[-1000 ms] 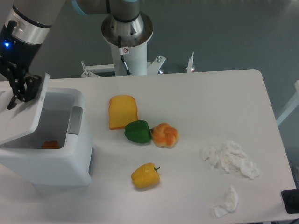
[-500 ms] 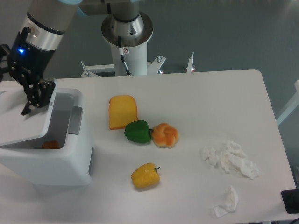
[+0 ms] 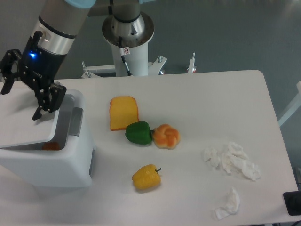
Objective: Close the trash can
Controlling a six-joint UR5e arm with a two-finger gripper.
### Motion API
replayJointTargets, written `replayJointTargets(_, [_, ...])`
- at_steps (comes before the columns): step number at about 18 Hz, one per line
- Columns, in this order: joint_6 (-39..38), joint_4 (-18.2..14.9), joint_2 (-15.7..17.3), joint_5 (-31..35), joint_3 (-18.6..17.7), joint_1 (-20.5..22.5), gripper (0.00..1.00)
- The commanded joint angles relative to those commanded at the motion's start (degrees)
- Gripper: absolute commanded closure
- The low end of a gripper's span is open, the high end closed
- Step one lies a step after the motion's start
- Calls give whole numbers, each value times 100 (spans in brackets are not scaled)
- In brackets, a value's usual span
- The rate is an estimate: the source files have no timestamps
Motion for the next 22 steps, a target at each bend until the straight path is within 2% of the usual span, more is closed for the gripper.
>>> replayJointTargets(8, [-35, -17, 0, -9, -167, 35, 0])
replayJointTargets(22, [-53, -70, -9, 9, -203, 193, 0])
